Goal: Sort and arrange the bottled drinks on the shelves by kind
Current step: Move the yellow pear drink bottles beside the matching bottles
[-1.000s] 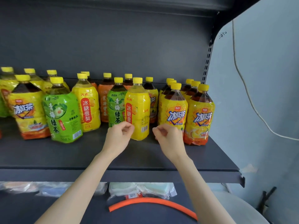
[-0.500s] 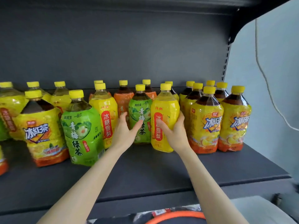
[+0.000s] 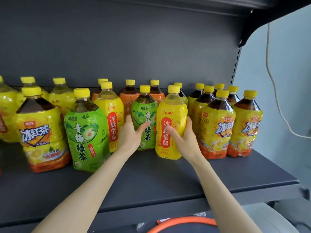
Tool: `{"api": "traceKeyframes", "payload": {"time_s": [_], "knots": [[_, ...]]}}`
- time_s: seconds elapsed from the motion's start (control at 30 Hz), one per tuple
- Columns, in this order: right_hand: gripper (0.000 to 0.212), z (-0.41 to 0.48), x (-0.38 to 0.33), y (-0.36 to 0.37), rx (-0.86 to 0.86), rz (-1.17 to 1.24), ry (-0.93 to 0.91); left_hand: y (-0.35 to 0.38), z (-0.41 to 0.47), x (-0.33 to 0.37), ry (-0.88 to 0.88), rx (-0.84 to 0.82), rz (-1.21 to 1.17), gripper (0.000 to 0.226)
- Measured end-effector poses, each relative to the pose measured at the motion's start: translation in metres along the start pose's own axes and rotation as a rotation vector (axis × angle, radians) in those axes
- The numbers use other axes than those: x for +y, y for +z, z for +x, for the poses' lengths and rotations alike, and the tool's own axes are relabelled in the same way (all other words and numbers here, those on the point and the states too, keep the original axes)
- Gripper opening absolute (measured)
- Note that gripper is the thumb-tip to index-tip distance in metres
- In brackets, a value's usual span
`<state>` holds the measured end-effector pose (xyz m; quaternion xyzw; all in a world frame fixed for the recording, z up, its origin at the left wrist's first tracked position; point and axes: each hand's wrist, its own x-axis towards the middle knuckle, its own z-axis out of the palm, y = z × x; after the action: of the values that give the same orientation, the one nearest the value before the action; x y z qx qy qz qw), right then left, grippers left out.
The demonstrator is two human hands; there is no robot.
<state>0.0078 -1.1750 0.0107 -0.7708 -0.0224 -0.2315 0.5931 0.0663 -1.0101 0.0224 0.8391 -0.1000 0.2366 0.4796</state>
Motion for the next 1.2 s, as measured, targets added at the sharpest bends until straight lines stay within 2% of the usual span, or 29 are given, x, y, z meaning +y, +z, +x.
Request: {"api": "traceKeyframes", "payload": {"time_s": [0.1,0.2,0.3,0.37,0.47,0.53,0.6,0.67,0.77,0.87,0.97,1.07,1.2], "knots": [[0.078,-0.005,-0.004,0.005,-0.039,0.012,0.001,-0.007,-0.007,0.0,0.016,0.065,0.065,0.069],[0.078,-0.009,-0.008,0.008,-0.05,0.035,0.003,-0.012,-0.013,0.003,0.038,0.06,0.126,0.069],[0.08,-0.013,-0.012,0.008,-0.045,0.076,-0.001,-0.021,-0.022,0.002,0.069,0.07,0.145,0.056],[0.08,-0.019,-0.014,0.009,-0.039,0.098,-0.004,-0.035,-0.035,0.001,0.098,0.157,0.101,0.041],[0.068,-0.029,-0.018,0.014,-0.028,0.141,-0.008,-0.057,-0.059,-0.001,0.204,0.349,0.004,0.018],[0.068,-0.036,-0.023,0.02,-0.013,0.163,0.002,-0.069,-0.074,-0.004,0.262,0.472,0.007,0.015],[0.073,-0.04,-0.027,0.026,0.005,0.169,0.013,-0.079,-0.079,-0.011,0.225,0.561,-0.018,0.028],[0.072,-0.043,-0.028,0.032,0.012,0.188,0.024,-0.089,-0.077,-0.021,0.117,0.584,-0.009,0.053],[0.07,-0.047,-0.028,0.04,0.01,0.255,0.032,-0.098,-0.07,-0.031,-0.035,0.48,0.016,0.087],[0.069,-0.05,-0.029,0.042,0.004,0.309,0.027,-0.098,-0.061,-0.038,-0.127,0.397,-0.052,0.107],[0.074,-0.053,-0.031,0.042,-0.016,0.321,0.022,-0.099,-0.058,-0.041,-0.198,0.396,-0.001,0.114],[0.072,-0.055,-0.03,0.041,-0.032,0.328,0.019,-0.098,-0.063,-0.036,-0.226,0.468,0.163,0.114],[0.074,-0.055,-0.029,0.042,-0.032,0.322,0.015,-0.098,-0.065,-0.033,-0.252,0.56,0.216,0.112]]}}
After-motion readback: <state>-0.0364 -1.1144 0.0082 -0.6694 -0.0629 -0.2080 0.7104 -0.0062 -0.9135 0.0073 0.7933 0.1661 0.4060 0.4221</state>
